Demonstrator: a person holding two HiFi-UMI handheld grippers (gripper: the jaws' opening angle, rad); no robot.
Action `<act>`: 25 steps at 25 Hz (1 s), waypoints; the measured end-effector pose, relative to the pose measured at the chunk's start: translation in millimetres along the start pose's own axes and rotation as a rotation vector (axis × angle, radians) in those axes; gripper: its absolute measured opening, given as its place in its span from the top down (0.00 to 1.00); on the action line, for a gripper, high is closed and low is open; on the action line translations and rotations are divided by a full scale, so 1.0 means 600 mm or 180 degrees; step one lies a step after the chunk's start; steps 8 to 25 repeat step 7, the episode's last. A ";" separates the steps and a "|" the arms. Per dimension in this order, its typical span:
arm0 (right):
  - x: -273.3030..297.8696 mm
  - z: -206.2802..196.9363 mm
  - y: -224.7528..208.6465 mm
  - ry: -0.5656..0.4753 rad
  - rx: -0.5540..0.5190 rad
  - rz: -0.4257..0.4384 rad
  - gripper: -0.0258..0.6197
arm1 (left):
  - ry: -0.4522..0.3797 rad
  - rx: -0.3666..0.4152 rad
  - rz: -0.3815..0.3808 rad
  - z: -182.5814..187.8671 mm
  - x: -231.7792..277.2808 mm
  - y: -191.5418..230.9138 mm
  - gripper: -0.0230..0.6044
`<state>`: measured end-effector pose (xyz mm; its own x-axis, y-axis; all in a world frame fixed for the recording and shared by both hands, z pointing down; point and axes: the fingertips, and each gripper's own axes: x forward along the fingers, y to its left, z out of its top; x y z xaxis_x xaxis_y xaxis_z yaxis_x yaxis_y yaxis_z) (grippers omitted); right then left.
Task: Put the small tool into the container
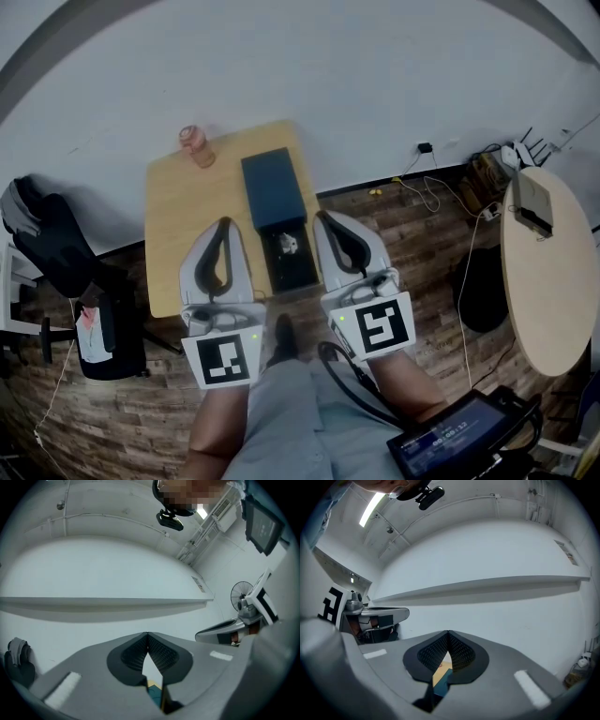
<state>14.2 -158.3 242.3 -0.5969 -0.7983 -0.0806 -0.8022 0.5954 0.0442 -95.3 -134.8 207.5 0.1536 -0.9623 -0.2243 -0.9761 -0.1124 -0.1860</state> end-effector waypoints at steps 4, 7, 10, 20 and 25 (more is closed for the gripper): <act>0.004 -0.003 -0.004 0.0008 -0.0007 0.0003 0.96 | -0.0003 0.0001 -0.0003 -0.002 0.006 -0.001 0.95; 0.016 -0.007 -0.015 0.0013 -0.0008 0.0006 0.96 | -0.0005 0.0002 -0.0007 -0.007 0.023 -0.003 0.95; 0.016 -0.007 -0.015 0.0013 -0.0008 0.0006 0.96 | -0.0005 0.0002 -0.0007 -0.007 0.023 -0.003 0.95; 0.016 -0.007 -0.015 0.0013 -0.0008 0.0006 0.96 | -0.0005 0.0002 -0.0007 -0.007 0.023 -0.003 0.95; 0.016 -0.007 -0.015 0.0013 -0.0008 0.0006 0.96 | -0.0005 0.0002 -0.0007 -0.007 0.023 -0.003 0.95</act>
